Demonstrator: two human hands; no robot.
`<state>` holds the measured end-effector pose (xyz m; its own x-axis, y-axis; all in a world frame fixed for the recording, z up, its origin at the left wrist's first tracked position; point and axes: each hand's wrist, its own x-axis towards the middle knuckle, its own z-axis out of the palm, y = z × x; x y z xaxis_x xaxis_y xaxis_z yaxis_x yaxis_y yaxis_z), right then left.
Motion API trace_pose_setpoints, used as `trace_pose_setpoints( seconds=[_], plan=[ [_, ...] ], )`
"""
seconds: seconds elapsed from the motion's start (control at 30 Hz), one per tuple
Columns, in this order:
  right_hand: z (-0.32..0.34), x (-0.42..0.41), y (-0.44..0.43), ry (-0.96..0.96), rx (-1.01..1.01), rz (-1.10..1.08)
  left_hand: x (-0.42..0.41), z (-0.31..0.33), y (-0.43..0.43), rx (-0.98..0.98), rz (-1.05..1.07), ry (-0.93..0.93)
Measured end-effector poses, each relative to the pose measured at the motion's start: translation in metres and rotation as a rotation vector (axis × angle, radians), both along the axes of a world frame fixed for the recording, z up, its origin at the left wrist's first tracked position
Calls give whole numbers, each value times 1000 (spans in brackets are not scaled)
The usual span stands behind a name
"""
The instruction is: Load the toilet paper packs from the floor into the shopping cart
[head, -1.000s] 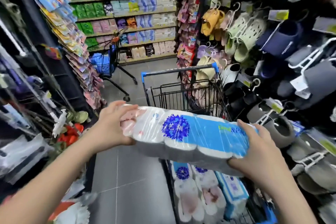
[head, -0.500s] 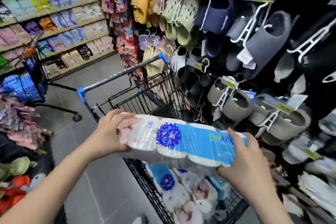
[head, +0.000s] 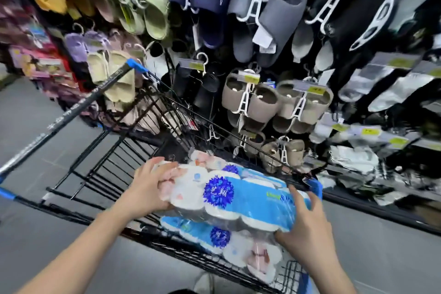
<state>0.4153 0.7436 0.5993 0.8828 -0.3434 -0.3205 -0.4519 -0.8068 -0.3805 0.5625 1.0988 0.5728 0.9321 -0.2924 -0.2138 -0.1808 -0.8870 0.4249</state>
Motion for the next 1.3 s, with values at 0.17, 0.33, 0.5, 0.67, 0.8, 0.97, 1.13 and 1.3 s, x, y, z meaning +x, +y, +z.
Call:
trace_pose_setpoints(
  seconds=[0.17, 0.33, 0.5, 0.67, 0.8, 0.97, 1.13, 1.3],
  plan=[
    [-36, -28, 35, 127, 39, -100, 8, -44, 14, 57, -164, 69],
    [-71, -45, 54, 191, 53, -151, 7, -75, 17, 87, -218, 150],
    [-94, -58, 59, 184, 106, -177, -3, -103, 22, 161, -206, 151],
    [-119, -59, 57, 141, 45, -118, -14, -109, 16, 162, -129, 151],
    [-126, -60, 61, 129, 16, -48, -12, -155, 39, 238, -166, 170],
    [-119, -54, 53, 239, 52, 9, -15, -113, 14, 268, -118, 317],
    [-105, -42, 42, 96, 203, -52, -2, -85, -35, 59, -132, 233],
    [-60, -31, 22, -258, 232, -209, 15, -43, -107, -124, -274, 111]
  ],
)
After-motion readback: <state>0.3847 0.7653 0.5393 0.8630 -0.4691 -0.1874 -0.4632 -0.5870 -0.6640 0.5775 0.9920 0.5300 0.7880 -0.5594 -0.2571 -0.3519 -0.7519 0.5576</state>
